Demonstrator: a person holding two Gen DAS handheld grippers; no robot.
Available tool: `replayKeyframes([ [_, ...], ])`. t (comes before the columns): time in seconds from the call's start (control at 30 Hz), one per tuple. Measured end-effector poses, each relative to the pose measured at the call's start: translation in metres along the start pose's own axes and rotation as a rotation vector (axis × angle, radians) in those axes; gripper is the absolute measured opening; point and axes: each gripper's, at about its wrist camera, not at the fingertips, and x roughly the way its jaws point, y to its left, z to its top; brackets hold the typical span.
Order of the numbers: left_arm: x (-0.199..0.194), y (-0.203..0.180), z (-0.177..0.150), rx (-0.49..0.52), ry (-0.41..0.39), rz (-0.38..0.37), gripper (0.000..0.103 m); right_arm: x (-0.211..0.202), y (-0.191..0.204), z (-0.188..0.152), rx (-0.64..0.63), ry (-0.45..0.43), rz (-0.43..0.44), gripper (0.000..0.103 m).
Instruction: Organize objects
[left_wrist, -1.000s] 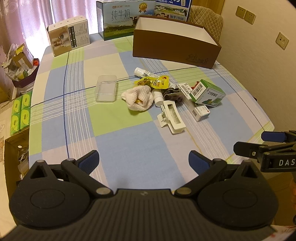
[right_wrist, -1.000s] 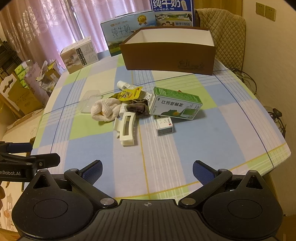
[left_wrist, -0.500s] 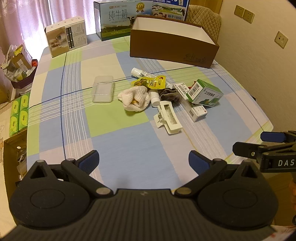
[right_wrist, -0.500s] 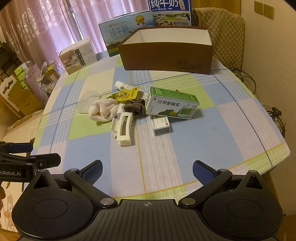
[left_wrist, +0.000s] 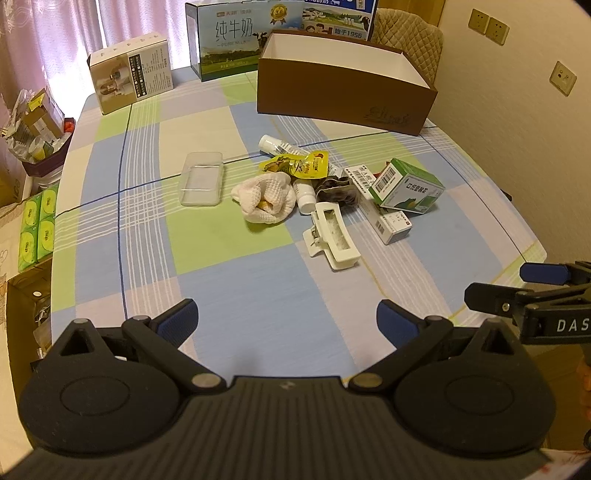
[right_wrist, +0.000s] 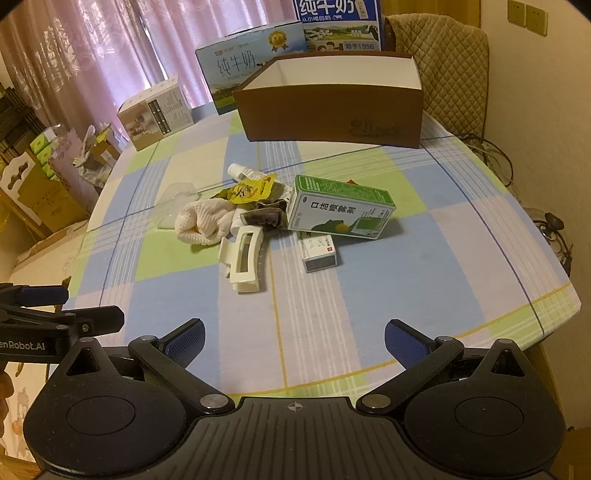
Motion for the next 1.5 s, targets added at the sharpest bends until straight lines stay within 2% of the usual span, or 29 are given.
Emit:
replayKeyframes([
  [0.5,0.014,-0.014,0.015,-0.010,0.017,0.020,0.102,0.005,-0.018,0.012,0.011,-0.001,0.030,0.101],
  [0.83,0.031,-0.009,0.029,-0.036,0.032,0.067,0.102,0.017,-0.046,0.033,-0.054,-0.062,0.018,0.101],
  [0.97,0.042,-0.010,0.035,-0.045,0.047,0.081,0.102,0.026,-0.058,0.042,-0.096,-0.079,0.025,0.101],
  [1.07,0.051,-0.012,0.039,-0.054,0.060,0.084,0.102,0.034,-0.065,0.047,-0.148,-0.085,0.041,0.097],
  [1.2,0.062,-0.014,0.045,-0.068,0.074,0.095,0.102,0.048,-0.072,0.056,-0.230,-0.085,0.069,0.092],
  [1.5,0.083,-0.014,0.053,-0.135,0.094,0.120,0.102,0.081,-0.085,0.080,-0.402,-0.062,0.125,0.088],
])
